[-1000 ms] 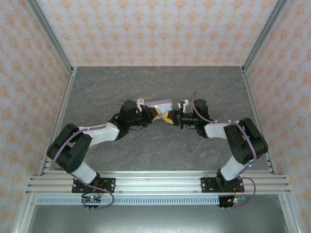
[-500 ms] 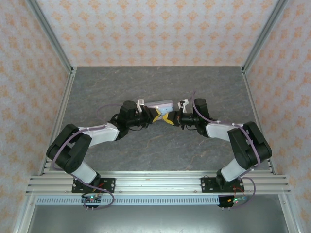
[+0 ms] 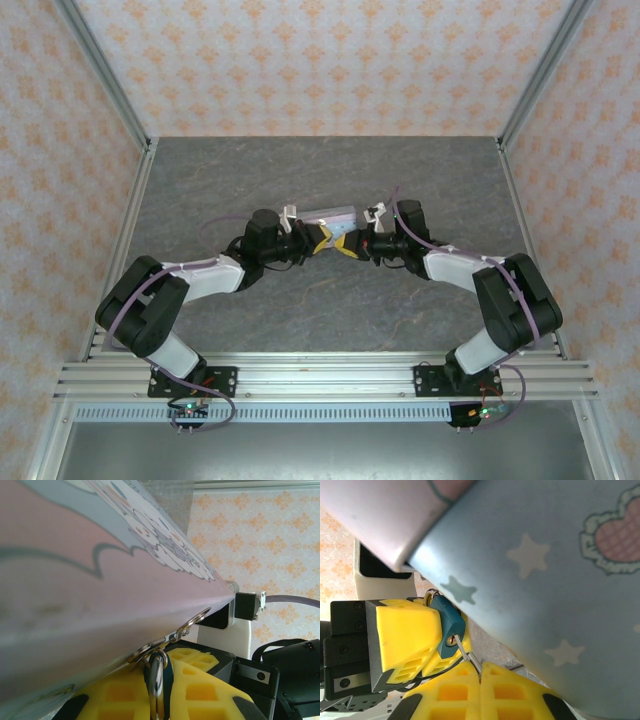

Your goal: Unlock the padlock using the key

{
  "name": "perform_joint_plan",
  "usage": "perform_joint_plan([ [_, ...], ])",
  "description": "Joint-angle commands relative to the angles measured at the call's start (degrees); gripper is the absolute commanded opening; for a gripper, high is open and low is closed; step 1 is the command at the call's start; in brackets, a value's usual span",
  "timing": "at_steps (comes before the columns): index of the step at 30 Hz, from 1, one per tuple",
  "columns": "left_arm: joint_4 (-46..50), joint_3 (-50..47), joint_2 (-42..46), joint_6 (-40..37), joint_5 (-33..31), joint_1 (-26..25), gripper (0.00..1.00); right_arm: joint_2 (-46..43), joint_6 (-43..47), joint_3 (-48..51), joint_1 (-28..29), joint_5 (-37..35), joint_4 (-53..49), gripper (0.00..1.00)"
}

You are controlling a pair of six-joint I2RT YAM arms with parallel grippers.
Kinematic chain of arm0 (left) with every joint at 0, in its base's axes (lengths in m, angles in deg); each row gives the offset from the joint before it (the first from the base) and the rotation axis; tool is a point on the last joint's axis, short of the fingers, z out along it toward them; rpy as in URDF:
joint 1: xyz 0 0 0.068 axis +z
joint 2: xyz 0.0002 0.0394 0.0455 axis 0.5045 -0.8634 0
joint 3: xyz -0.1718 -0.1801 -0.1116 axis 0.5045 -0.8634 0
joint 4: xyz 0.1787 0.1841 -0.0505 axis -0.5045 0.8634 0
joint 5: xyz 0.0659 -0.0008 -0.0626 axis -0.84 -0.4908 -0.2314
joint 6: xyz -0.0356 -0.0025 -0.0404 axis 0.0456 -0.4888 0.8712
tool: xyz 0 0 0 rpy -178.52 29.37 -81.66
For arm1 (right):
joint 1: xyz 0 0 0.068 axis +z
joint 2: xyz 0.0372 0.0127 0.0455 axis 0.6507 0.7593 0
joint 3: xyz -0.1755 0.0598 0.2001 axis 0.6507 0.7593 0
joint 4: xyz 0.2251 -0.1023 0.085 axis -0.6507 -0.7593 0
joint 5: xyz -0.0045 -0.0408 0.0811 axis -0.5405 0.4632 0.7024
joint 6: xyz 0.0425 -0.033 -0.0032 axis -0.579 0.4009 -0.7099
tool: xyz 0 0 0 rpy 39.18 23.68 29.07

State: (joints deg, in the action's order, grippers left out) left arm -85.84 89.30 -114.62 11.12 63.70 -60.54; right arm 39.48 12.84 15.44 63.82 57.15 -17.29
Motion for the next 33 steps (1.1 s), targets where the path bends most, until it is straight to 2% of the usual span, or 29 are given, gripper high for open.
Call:
perform_joint_plan([
  [1,-9.4,0.6,3.7,0.7,11.9,-1.7,0.00,-0.3,0.9,-1.7,1.2,-3.9,-1.3,0.00],
  [20,-9.1,0.7,4.2,0.5,12.6,-1.0,0.00,-1.0,4.0,-2.7,0.3,-5.9,-6.1,0.00],
  [33,-8.5,0.5,4.5,-0.4,13.2,-1.0,0.00,0.0,-2.1,-3.2,-3.0,-2.5,0.8,0.00],
])
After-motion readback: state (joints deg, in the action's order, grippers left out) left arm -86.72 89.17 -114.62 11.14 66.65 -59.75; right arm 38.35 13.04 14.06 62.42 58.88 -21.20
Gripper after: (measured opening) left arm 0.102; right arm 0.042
